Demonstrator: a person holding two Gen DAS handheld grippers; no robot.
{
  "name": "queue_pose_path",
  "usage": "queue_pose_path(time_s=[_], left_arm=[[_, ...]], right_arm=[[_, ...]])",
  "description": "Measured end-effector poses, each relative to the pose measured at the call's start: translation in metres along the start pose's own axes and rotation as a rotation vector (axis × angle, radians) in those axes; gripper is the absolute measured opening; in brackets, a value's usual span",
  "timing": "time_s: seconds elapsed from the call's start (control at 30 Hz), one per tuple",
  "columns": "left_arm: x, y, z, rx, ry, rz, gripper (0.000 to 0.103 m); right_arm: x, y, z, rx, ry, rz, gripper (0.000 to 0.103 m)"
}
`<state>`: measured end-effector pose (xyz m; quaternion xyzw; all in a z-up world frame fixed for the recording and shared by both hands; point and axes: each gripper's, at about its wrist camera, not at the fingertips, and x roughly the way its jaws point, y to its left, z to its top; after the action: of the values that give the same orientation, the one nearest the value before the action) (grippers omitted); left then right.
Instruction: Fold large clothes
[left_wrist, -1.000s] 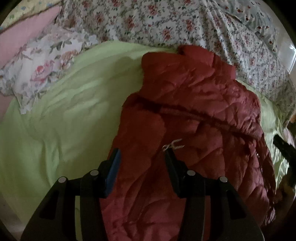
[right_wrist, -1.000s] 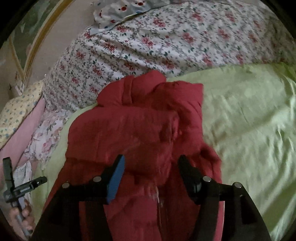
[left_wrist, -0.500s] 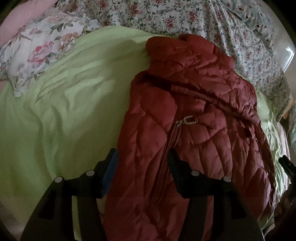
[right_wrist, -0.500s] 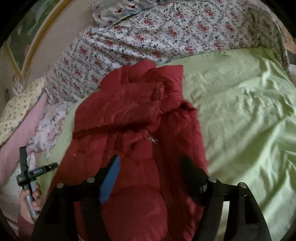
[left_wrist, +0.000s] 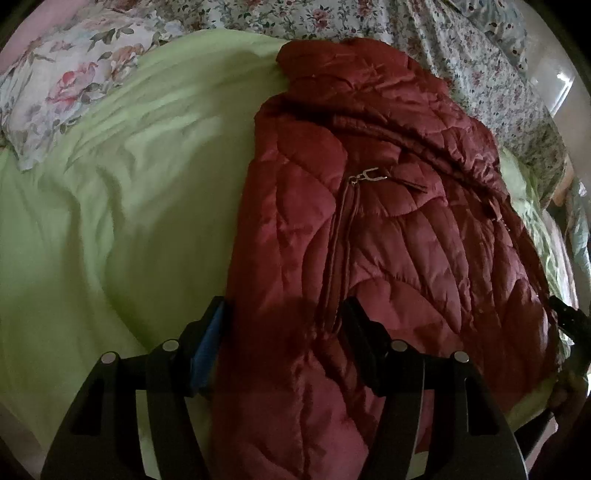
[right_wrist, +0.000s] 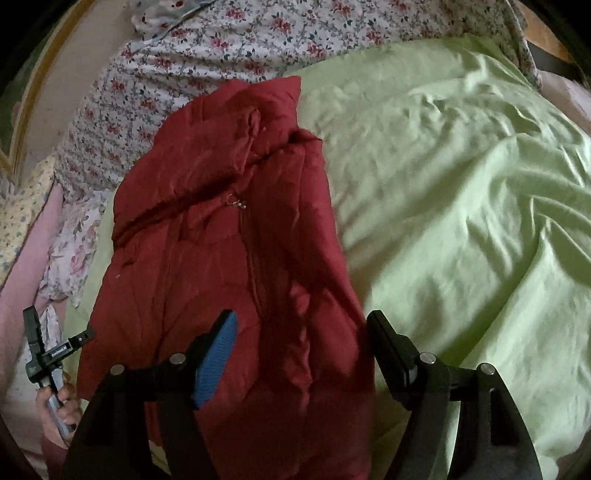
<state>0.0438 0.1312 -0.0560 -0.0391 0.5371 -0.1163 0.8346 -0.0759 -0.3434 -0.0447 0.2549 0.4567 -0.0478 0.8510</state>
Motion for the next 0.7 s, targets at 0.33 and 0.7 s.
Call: queue_pose_path(time_s=[0.33, 0.7], left_arm=[[0.007, 0.006, -0.023, 0.005, 0.054, -0.077, 0.063], [0.007, -0.003, -0.039, 0.051, 0.069, -0.150, 0.063]], right_arm=[[0.001, 0.005, -0.012, -0.006, 0.043, 0.023, 0.074], [0.001, 0.020, -0.020, -0.080, 0.076, 0.031, 0.055]])
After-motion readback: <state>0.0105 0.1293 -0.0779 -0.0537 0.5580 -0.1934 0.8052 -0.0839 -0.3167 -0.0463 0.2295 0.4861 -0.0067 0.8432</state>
